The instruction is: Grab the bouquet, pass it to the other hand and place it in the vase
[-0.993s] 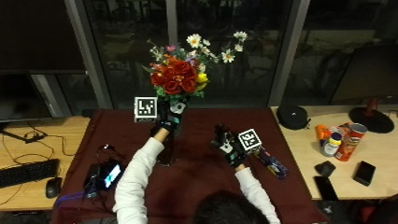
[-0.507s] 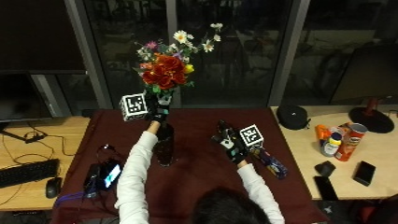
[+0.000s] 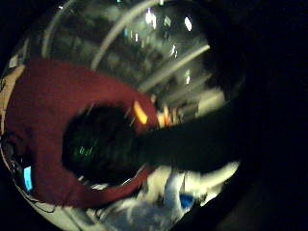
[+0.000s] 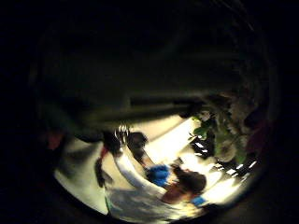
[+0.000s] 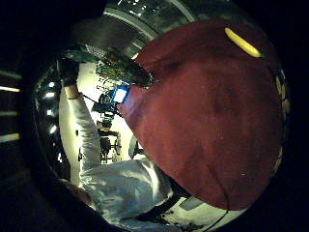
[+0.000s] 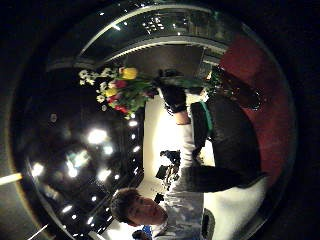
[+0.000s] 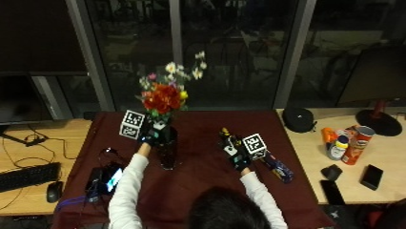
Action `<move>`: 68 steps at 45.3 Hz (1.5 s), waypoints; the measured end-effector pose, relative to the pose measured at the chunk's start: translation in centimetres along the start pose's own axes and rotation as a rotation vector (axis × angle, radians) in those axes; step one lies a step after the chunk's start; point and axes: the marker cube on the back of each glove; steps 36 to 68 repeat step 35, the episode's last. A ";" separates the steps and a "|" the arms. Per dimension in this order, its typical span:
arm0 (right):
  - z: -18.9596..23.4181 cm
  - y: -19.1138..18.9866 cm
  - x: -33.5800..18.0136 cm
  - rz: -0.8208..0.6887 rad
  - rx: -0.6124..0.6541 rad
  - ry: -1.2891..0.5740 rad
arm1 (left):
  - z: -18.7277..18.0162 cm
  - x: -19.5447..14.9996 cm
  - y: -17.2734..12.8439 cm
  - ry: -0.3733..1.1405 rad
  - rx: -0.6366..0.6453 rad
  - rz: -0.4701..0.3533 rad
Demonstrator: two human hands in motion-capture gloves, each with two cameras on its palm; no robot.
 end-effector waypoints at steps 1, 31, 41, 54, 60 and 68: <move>-0.1 -0.2 0.0 0.002 -0.005 0.015 | 0.3 -1.1 -0.2 -0.025 -0.055 -0.031; -2.3 2.7 4.6 0.101 0.094 0.025 | -5.8 -7.2 6.5 0.127 -0.017 -0.079; -1.0 3.2 5.1 0.120 0.114 -0.146 | -6.2 -7.7 6.6 0.256 0.022 -0.106; -1.0 3.2 5.1 0.120 0.114 -0.146 | -6.2 -7.7 6.6 0.256 0.022 -0.106; -1.0 3.2 5.1 0.120 0.114 -0.146 | -6.2 -7.7 6.6 0.256 0.022 -0.106; -1.0 3.2 5.1 0.120 0.114 -0.146 | -6.2 -7.7 6.6 0.256 0.022 -0.106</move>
